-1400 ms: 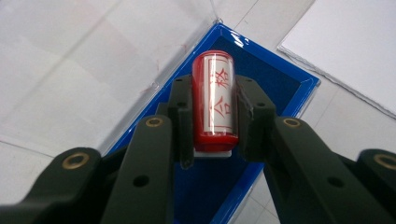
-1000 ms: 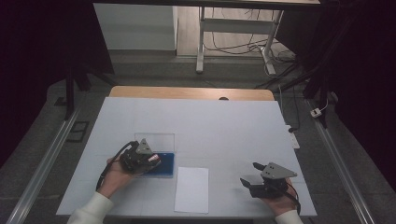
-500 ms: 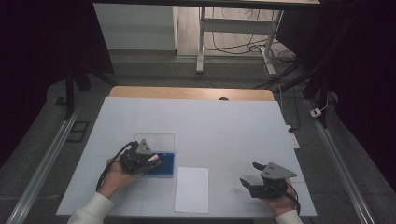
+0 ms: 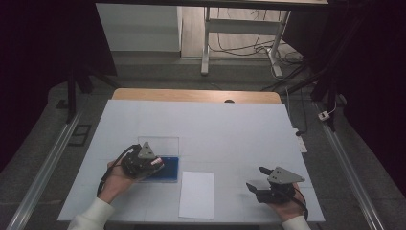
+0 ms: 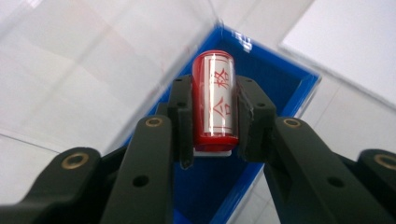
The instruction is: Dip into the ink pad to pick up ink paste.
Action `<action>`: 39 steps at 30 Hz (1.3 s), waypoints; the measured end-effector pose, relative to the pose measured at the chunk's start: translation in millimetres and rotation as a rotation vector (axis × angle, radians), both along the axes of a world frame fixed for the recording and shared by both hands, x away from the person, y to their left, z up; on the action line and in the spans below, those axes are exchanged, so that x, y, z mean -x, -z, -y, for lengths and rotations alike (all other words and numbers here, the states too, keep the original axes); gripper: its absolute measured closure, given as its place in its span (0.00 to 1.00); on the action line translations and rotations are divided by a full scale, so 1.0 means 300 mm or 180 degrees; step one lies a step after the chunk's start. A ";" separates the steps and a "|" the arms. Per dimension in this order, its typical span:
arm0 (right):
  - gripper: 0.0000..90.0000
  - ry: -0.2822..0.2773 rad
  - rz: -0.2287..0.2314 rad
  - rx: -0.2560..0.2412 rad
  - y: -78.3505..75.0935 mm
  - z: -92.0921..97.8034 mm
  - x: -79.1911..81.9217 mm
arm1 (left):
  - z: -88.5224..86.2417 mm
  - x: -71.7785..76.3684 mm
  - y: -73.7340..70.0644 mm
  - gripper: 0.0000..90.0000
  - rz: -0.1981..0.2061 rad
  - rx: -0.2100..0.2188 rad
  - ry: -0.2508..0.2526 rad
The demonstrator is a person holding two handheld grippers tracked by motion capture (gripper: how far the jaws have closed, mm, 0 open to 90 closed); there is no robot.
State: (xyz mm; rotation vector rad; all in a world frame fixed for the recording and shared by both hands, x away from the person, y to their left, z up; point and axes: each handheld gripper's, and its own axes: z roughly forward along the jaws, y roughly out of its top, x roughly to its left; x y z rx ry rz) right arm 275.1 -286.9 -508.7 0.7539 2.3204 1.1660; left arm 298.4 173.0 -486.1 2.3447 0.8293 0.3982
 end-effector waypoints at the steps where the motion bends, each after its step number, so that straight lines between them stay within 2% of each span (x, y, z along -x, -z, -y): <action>1: 0.26 0.0007 -0.0004 -0.0002 0.000 0.002 0.000 | -0.005 0.002 -0.011 0.79 0.0015 0.0081 0.0002; 3: 0.26 0.0015 -0.0006 -0.0019 0.002 0.005 -0.002 | -0.013 0.007 -0.035 0.79 0.0046 0.0174 0.0006; 8: 0.26 0.0020 -0.0009 -0.0011 0.000 0.010 0.001 | -0.027 0.023 -0.081 0.79 0.0101 0.0302 0.0017; 10: 0.26 0.0020 -0.0007 -0.0007 0.000 0.010 0.002 | -0.034 0.028 -0.096 0.78 0.0083 0.0374 0.0028; 14: 0.26 0.0021 -0.0008 -0.0010 0.001 0.010 0.001 | -0.041 0.031 -0.109 0.78 0.0051 0.0414 0.0034; 28: 0.26 0.0052 0.0018 -0.0031 -0.001 0.015 0.002 | -0.050 0.025 -0.102 0.78 -0.0002 0.0390 -0.0018; 39: 0.26 0.0044 0.0014 -0.0021 0.002 0.014 0.001 | -0.046 0.003 -0.054 0.78 -0.0143 0.0286 -0.0052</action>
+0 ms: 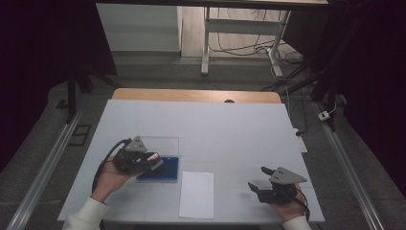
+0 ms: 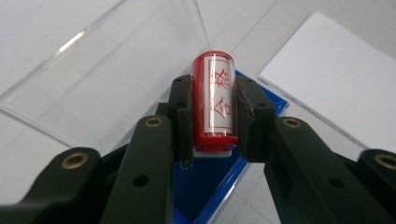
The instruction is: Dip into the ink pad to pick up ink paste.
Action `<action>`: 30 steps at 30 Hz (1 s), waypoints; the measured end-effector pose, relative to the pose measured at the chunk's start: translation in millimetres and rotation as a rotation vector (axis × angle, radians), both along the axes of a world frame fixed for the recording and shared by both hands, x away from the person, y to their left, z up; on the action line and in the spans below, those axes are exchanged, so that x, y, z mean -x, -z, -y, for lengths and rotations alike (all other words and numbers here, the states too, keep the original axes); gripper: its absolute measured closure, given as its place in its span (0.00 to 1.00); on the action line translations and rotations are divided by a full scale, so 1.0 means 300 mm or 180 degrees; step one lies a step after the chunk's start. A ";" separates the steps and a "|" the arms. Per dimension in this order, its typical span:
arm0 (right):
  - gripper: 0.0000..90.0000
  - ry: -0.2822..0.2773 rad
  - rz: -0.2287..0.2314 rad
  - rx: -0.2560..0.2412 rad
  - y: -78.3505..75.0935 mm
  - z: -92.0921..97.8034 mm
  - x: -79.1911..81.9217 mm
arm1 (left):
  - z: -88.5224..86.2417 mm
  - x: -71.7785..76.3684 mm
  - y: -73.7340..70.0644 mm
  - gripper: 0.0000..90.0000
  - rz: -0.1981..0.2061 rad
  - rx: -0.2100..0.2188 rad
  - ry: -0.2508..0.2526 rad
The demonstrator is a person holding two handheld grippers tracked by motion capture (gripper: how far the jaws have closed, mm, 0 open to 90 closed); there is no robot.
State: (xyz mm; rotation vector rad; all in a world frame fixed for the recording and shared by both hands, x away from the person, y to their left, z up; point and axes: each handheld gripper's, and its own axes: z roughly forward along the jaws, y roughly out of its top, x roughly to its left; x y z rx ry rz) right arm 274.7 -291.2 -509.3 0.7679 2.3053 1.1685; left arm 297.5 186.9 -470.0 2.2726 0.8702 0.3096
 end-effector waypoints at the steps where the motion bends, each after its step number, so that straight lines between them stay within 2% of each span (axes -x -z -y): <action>1: 0.26 0.0004 -0.0002 0.0018 -0.001 0.001 0.000 | 0.000 -0.003 0.006 0.78 -0.0015 -0.0019 0.0011; 15: 0.26 0.0009 -0.0007 0.0054 0.001 -0.001 0.000 | -0.001 -0.021 0.043 0.78 -0.0133 -0.0126 -0.0008; 23: 0.26 -0.0003 -0.0012 0.0033 0.003 -0.001 0.000 | 0.016 -0.022 0.054 0.78 -0.0112 -0.0206 0.0006; 30: 0.26 -0.0003 -0.0017 0.0048 0.003 -0.002 0.000 | 0.024 -0.027 0.077 0.78 -0.0145 -0.0238 0.0015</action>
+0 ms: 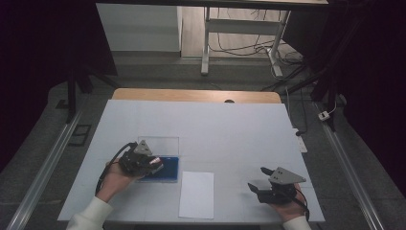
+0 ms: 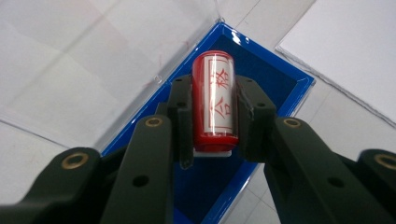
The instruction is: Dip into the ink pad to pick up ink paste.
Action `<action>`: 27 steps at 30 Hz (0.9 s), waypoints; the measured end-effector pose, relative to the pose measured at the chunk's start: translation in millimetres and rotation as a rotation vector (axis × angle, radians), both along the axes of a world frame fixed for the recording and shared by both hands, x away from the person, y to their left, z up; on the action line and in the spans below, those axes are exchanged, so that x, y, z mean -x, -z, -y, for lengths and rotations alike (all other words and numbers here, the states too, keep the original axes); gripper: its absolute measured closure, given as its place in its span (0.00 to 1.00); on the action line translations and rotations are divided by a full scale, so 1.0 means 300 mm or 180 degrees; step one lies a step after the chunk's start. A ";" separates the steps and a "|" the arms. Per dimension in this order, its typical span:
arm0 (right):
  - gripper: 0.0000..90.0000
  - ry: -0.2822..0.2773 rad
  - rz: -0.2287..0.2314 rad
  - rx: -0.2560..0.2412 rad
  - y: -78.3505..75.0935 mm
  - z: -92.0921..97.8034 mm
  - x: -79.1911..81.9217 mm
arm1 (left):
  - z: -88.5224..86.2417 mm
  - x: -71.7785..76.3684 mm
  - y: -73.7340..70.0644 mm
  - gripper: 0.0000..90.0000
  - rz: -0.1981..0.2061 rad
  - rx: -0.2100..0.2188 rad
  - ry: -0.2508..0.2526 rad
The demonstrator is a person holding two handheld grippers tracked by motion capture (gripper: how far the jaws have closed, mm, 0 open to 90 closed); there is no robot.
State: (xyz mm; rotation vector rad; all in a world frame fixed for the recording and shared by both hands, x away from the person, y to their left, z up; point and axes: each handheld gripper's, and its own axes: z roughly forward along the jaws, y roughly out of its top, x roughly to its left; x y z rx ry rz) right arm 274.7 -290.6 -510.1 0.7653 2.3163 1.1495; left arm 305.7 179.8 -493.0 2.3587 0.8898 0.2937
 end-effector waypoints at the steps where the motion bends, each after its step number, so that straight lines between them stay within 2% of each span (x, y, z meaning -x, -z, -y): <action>1: 0.26 0.0000 0.0000 0.0000 0.000 0.001 0.000 | 0.001 -0.001 0.002 0.79 -0.0001 -0.0010 0.0006; 21: 0.26 0.0007 -0.0003 0.0015 0.000 -0.002 0.000 | 0.010 0.002 0.006 0.79 0.0009 -0.0065 -0.0013; 27: 0.26 -0.0002 0.0002 0.0018 0.000 -0.004 0.001 | 0.021 0.003 0.012 0.79 -0.0008 -0.0147 -0.0020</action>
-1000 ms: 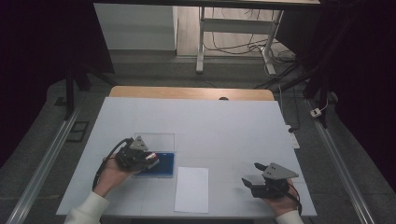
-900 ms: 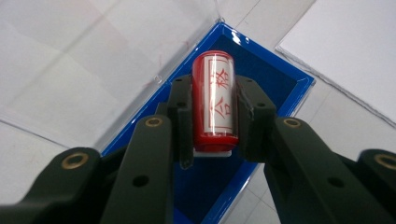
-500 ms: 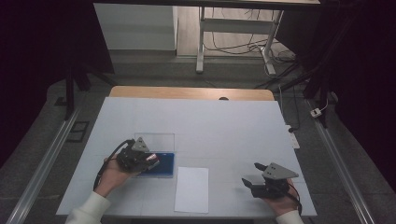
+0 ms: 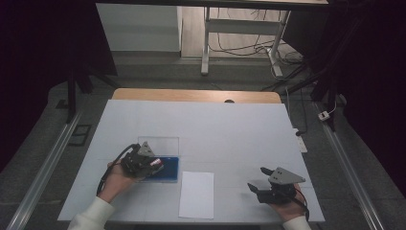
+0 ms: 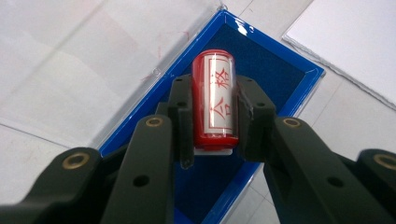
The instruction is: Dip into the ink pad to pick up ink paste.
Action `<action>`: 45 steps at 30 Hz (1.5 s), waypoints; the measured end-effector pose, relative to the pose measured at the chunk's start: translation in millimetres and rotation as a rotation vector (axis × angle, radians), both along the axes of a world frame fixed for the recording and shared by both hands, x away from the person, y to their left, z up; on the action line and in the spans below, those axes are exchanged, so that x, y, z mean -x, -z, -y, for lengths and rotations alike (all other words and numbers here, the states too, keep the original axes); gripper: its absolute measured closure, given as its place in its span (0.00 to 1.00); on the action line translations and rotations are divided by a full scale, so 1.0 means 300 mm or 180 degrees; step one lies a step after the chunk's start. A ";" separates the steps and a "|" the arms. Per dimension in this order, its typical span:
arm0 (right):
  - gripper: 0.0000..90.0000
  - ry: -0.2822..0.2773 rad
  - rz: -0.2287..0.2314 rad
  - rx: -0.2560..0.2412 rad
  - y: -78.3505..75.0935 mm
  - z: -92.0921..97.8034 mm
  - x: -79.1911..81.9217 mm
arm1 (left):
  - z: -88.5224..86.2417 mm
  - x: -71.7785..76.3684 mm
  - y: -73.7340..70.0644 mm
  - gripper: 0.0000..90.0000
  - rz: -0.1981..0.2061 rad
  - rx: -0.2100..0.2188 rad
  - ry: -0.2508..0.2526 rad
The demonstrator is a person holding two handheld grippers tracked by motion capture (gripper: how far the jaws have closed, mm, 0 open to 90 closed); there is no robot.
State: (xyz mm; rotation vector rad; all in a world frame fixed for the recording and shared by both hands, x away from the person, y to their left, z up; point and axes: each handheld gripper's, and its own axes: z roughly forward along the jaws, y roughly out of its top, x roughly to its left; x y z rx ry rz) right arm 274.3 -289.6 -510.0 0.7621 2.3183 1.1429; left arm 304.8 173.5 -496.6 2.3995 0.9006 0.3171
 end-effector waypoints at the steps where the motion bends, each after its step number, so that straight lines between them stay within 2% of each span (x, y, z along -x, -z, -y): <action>1: 0.26 -0.0001 0.0001 0.0001 0.000 0.000 0.000 | -0.001 0.000 0.001 0.79 -0.0005 0.0010 -0.0002; 30: 0.26 -0.0004 0.0011 0.0005 -0.002 -0.005 0.000 | 0.002 0.007 0.006 0.79 0.0054 -0.0010 -0.0008; 37: 0.27 0.0001 0.0005 0.0009 0.000 -0.003 -0.001 | -0.016 0.004 -0.007 0.79 0.0054 0.0119 0.0011; 41: 0.27 0.0020 0.0006 -0.0006 -0.001 0.001 0.000 | -0.037 0.005 -0.036 0.78 0.0087 0.0357 -0.0016; 45: 0.27 0.0017 0.0015 -0.0019 0.000 0.004 0.000 | -0.055 0.012 -0.063 0.78 0.0143 0.0497 -0.0066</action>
